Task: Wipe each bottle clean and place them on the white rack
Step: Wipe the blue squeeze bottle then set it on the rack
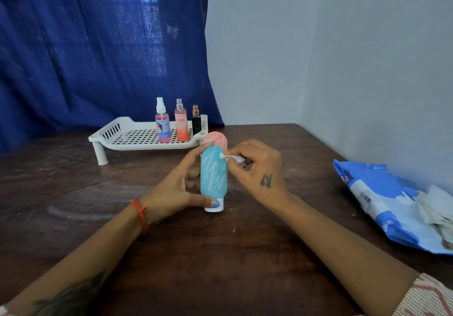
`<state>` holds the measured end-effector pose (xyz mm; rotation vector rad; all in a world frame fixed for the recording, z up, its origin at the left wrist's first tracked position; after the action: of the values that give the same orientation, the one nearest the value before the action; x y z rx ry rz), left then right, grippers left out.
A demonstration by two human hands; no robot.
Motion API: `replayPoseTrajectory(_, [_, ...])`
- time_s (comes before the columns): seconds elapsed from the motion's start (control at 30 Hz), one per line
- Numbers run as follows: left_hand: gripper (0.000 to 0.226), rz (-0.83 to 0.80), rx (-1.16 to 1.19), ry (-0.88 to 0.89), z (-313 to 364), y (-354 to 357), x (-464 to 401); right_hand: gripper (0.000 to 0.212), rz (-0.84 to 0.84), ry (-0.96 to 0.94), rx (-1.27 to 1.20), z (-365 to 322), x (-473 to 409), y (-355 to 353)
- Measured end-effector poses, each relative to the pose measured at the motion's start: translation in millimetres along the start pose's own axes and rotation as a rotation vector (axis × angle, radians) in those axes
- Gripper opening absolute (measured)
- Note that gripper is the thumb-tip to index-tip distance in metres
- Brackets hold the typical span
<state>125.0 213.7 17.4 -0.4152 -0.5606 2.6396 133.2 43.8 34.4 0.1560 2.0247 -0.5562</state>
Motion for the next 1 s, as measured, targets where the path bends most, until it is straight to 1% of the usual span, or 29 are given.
replayPoseTrajectory(0.13, [0.103,0.006,-0.012,0.007,2.7,0.8,0.7,0.021,0.053,0.028,-0.008,-0.5,-2.1,1.1])
replayPoseTrajectory(0.27, [0.102,0.011,-0.006,0.013,3.2,0.7,1.3,0.022,-0.003,-0.039,-0.017,-4.9,-1.9,2.0])
replayPoseTrajectory(0.4, [0.103,0.003,0.002,0.007,2.3,0.1,0.7,0.026,-0.009,-0.024,-0.063,-2.9,-0.9,-1.6])
replayPoseTrajectory(0.57, [0.102,0.005,-0.008,0.017,3.9,0.7,1.2,0.021,0.039,0.012,0.005,-0.8,-1.0,1.3])
replayPoseTrajectory(0.73, [0.101,0.011,-0.009,0.015,4.8,0.8,2.0,0.021,-0.015,-0.079,0.001,-7.5,-1.0,4.2])
replayPoseTrajectory(0.87, [0.102,0.009,-0.011,0.01,4.3,0.9,1.6,0.025,-0.011,-0.077,-0.025,-8.4,-0.5,0.4])
replayPoseTrajectory(1.0, [0.104,0.004,-0.017,0.013,4.1,1.1,1.0,0.02,0.032,-0.056,0.063,-5.0,-1.7,2.2])
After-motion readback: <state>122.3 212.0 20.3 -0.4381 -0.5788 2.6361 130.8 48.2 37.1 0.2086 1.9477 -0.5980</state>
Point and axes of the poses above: each hand's wrist, its own x-axis away from the middle knuckle, its own y-axis out of the palm, z = x × y, the point moved 3 cm from there along -x, towards the middle knuckle, and after that the axes turned 9 degrees about -x, right-handed, at the moved point
